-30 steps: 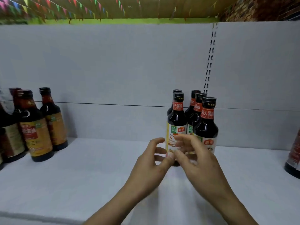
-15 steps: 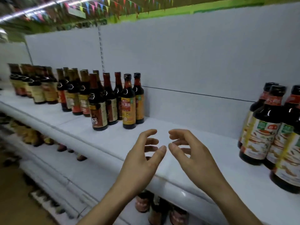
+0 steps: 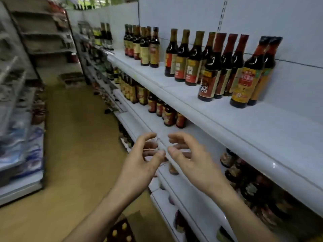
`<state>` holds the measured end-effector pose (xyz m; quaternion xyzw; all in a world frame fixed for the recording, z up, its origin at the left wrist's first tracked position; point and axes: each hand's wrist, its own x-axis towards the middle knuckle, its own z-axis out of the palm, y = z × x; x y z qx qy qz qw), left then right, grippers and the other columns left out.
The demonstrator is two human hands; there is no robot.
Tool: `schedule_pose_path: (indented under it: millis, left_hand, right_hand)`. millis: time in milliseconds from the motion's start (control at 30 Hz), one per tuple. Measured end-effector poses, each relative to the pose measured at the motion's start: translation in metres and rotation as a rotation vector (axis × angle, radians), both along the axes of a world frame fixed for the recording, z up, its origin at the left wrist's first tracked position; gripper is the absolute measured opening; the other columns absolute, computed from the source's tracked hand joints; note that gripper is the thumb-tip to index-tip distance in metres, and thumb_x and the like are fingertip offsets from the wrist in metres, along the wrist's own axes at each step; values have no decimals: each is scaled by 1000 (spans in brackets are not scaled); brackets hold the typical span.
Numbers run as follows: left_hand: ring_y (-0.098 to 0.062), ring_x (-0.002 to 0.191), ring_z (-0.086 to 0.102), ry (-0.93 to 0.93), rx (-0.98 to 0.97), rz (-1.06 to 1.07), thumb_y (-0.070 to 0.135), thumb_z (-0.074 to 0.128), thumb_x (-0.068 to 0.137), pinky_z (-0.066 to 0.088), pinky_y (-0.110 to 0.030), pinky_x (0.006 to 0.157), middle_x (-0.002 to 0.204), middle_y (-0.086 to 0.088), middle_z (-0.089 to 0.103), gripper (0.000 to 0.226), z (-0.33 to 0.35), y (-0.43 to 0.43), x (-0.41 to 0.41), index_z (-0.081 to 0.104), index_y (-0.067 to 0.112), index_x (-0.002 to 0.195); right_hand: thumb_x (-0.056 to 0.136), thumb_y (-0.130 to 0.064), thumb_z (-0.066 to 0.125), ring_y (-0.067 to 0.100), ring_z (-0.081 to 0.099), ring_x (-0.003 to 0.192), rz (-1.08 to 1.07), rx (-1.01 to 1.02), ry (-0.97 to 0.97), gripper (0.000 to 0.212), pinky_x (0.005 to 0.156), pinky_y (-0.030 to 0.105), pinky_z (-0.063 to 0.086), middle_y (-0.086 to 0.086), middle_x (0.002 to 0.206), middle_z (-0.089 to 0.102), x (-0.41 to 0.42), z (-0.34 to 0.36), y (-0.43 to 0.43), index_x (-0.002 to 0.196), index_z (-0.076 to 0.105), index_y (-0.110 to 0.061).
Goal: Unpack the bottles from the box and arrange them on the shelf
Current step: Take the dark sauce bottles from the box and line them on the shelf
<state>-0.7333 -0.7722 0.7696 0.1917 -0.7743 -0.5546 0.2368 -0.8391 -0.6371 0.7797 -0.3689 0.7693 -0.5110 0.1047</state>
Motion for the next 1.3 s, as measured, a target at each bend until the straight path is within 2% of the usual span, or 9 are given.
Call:
schedule_pose_path:
  millis: [100,200,300,467,600,700,867,1133,1300]
  left_hand:
    - [4,103,64,-36,44,120,32,64,97,56,-23,86,119,12,62,41,-17,-24,24,51,37,135]
    - [3,105,64,-82,100,252,32,65,97,55,-22,87,119,14,62,42,-45,-42,47,50,39,135]
    - [1,108,62,-165,166,371,33,64,97,55,-26,92,122,12,62,45,-78,-51,64,48,38,138]
    - [9,102,58,-305,264,559,31,63,99,49,-2,69,121,13,59,44,-132,-57,80,45,37,138]
    - [18,96,57,-400,314,704,35,63,98,47,-7,68,118,19,59,45,-190,-56,91,45,40,139]
    - [10,98,57,-436,392,779,29,63,98,46,-2,67,119,12,60,41,-240,-49,102,48,35,136]
    - [11,92,56,-535,489,782,25,62,99,44,3,67,114,14,57,41,-335,-34,120,47,31,137]
    - [7,101,57,-607,574,719,32,65,98,47,-7,70,123,11,58,49,-530,-39,135,45,33,142]
    - [-6,112,57,-646,568,679,32,65,98,46,-13,75,127,9,56,54,-656,-43,140,42,31,147]
  right_hand:
    - [99,-38,60,-7,61,109,106,39,-25,29,85,18,55,-23,122,61,10,-20,-35,128,57,-42]
    - [99,-38,60,-5,60,111,217,87,-63,32,86,19,52,-22,123,61,14,-51,-67,131,57,-40]
    - [99,-36,61,-9,58,108,326,170,-95,35,84,13,50,-20,123,60,18,-89,-94,134,57,-35]
    - [99,-36,60,-8,58,108,538,314,-192,33,90,17,50,-23,121,59,21,-159,-129,132,54,-39]
    - [99,-37,60,-5,60,106,635,422,-255,30,89,21,52,-23,118,61,22,-224,-151,129,55,-39]
    - [99,-30,62,2,62,105,669,471,-335,26,90,21,52,-17,116,61,26,-277,-159,125,57,-32]
    - [100,-30,61,2,60,110,697,572,-398,34,92,24,51,-13,117,61,31,-371,-158,134,57,-24]
    - [100,-29,61,0,59,104,631,720,-395,36,80,13,47,-7,114,62,55,-541,-152,135,56,-23]
    - [100,-28,62,1,58,104,631,780,-400,35,78,13,46,-6,114,61,75,-657,-149,134,55,-23]
